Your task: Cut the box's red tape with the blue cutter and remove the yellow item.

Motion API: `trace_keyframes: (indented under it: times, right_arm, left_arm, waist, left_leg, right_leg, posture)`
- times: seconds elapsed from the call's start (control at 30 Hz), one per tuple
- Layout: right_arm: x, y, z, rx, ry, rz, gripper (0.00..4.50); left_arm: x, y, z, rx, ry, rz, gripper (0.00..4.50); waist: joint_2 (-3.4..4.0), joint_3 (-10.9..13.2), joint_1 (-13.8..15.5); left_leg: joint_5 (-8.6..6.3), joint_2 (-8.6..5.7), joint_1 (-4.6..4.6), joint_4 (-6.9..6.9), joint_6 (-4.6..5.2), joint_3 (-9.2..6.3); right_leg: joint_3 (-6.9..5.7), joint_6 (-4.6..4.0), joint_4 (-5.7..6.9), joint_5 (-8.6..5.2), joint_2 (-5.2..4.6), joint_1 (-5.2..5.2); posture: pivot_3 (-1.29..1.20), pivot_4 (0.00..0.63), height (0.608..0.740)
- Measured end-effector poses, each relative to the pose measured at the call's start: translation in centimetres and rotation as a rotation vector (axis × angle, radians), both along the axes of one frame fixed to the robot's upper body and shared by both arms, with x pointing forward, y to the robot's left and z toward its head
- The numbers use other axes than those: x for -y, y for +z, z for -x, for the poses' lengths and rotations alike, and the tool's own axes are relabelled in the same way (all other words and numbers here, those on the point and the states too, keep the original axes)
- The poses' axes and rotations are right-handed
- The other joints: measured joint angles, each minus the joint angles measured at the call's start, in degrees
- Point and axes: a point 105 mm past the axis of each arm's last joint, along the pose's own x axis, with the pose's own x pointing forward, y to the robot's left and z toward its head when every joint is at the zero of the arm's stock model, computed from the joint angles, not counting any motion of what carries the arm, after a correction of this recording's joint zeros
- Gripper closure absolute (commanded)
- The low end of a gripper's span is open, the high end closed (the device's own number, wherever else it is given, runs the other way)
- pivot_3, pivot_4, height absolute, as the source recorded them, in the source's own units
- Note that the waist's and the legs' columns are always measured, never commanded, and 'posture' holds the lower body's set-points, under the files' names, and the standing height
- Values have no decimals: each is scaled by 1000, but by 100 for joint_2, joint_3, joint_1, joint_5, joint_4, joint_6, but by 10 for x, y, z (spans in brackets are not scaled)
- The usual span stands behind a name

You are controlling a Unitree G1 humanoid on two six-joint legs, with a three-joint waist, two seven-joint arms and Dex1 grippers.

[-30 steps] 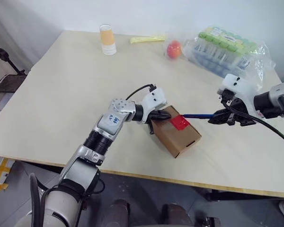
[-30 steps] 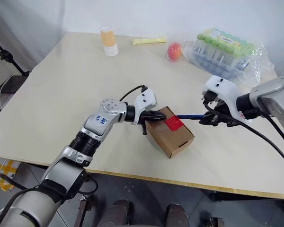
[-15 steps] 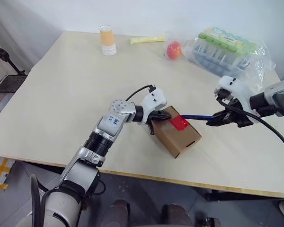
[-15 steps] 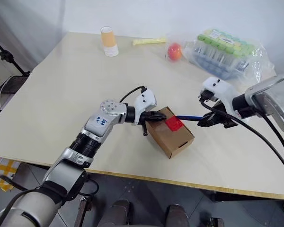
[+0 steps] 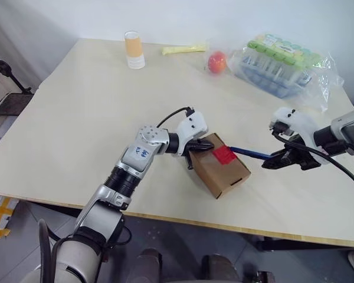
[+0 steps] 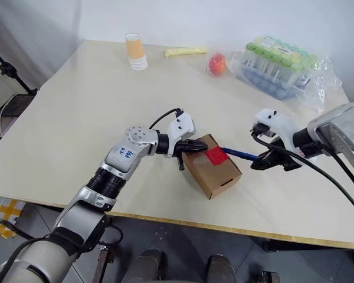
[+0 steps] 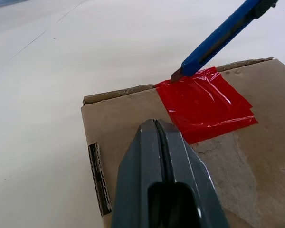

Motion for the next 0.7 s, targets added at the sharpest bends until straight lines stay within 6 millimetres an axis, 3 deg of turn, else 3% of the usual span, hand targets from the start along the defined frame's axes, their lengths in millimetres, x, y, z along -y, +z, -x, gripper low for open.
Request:
trace_keyframes:
  times: [0.57, 0.7]
  right_arm:
    - [5, -5, 5, -56, -32, -35, 4344]
    - [8, -15, 7, -89, -51, -31, 4344]
  left_arm:
    - [0, 0, 0, 0, 4, 2, 4500]
    - [1, 0, 0, 0, 6, 3, 4500]
  waist:
    - [0, 0, 3]
    - [0, 0, 4]
  left_leg:
    - [0, 0, 0, 1, 0, 0]
    - [0, 0, 0, 2, 0, 0]
  right_leg:
    - [0, 0, -1, 0, 0, 1]
    - [0, 0, -1, 0, 0, 1]
  posture:
    - [0, 150, 740]
    - [0, 150, 740]
